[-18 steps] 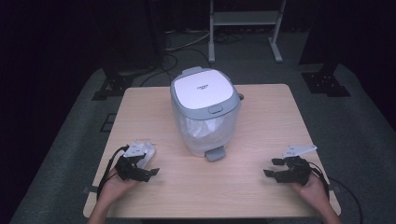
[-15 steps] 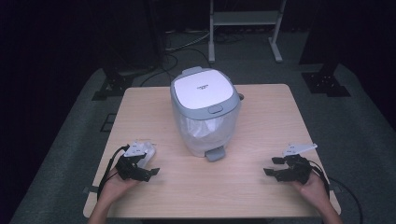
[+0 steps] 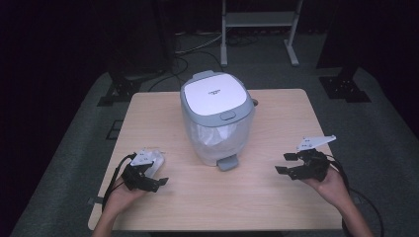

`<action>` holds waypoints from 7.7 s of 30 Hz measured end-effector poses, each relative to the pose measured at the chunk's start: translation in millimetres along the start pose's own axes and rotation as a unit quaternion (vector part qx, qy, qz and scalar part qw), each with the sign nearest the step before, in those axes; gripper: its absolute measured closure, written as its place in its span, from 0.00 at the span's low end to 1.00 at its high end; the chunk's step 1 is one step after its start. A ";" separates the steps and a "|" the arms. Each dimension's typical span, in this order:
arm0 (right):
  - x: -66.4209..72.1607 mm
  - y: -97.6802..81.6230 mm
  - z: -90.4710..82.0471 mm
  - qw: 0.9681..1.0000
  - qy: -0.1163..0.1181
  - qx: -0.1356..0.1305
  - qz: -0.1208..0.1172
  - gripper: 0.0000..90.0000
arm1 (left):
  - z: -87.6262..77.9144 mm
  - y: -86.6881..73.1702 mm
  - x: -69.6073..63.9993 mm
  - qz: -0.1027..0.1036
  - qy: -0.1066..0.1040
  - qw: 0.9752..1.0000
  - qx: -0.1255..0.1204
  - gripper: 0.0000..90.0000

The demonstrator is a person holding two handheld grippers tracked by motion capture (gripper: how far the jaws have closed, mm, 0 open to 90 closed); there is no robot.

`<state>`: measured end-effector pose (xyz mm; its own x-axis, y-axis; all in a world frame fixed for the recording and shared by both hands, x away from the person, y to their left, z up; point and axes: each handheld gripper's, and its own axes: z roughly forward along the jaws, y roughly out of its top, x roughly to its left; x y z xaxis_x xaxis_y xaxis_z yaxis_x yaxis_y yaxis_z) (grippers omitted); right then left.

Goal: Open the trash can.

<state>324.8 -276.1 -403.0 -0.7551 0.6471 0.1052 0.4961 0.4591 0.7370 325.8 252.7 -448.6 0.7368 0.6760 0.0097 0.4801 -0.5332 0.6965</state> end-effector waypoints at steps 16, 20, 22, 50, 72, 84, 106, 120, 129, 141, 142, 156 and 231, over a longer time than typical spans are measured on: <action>17.2 60.9 -24.1 0.999 0.002 -0.008 -0.048 0.40 | -1.9 -2.4 -0.5 0.003 0.004 1.000 0.003 0.12; 20.5 72.6 -29.1 0.998 0.001 -0.004 -0.058 0.40 | -3.6 -3.3 0.9 0.002 0.006 1.000 0.002 0.12; 22.0 78.5 -32.1 0.998 0.003 -0.004 -0.063 0.40 | -3.8 -3.6 1.3 0.000 0.005 1.000 0.001 0.12; 50.2 160.2 -50.5 0.993 0.020 -0.013 -0.118 0.43 | -3.5 -4.3 0.8 0.001 0.005 1.000 0.003 0.11; 60.0 204.1 -35.2 0.991 0.038 -0.015 -0.125 0.64 | -1.4 -3.7 -1.4 0.010 0.005 1.000 0.014 0.11; 67.4 221.1 -23.1 0.989 0.038 -0.009 -0.140 0.81 | -1.3 -4.3 -0.7 0.009 0.005 1.000 0.013 0.11; 74.9 231.2 -2.0 0.987 0.040 -0.001 -0.156 0.96 | -2.7 -6.2 1.7 0.005 0.007 1.000 0.014 0.11; 76.7 229.7 4.8 0.986 0.034 0.000 -0.162 0.97 | -4.3 -7.5 4.7 -0.004 0.001 1.000 0.011 0.11; 74.9 228.5 5.7 0.987 0.039 -0.008 -0.155 0.97 | -5.4 -7.9 5.9 -0.006 0.004 1.000 0.009 0.11; 75.6 226.4 5.9 0.987 0.039 -0.011 -0.154 0.99 | -4.3 -7.6 4.9 -0.005 0.002 1.000 0.010 0.11; 75.7 226.2 5.9 0.987 0.038 -0.011 -0.153 0.99 | -4.2 -7.5 4.7 -0.005 0.002 1.000 0.009 0.11; 75.2 221.5 3.5 0.988 0.035 -0.015 -0.152 0.93 | -5.8 -7.2 5.4 -0.007 0.002 1.000 0.004 0.11; 11.4 7.0 17.0 0.999 0.034 0.017 -0.020 0.70 | -4.1 -2.8 29.8 -0.036 0.049 0.998 0.007 0.30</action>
<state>327.0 -255.1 -408.0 -0.8012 0.5856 0.1231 0.4788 0.5041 0.7188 344.5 276.4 -447.3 0.6509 0.7585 0.0312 0.5363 -0.4885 0.6883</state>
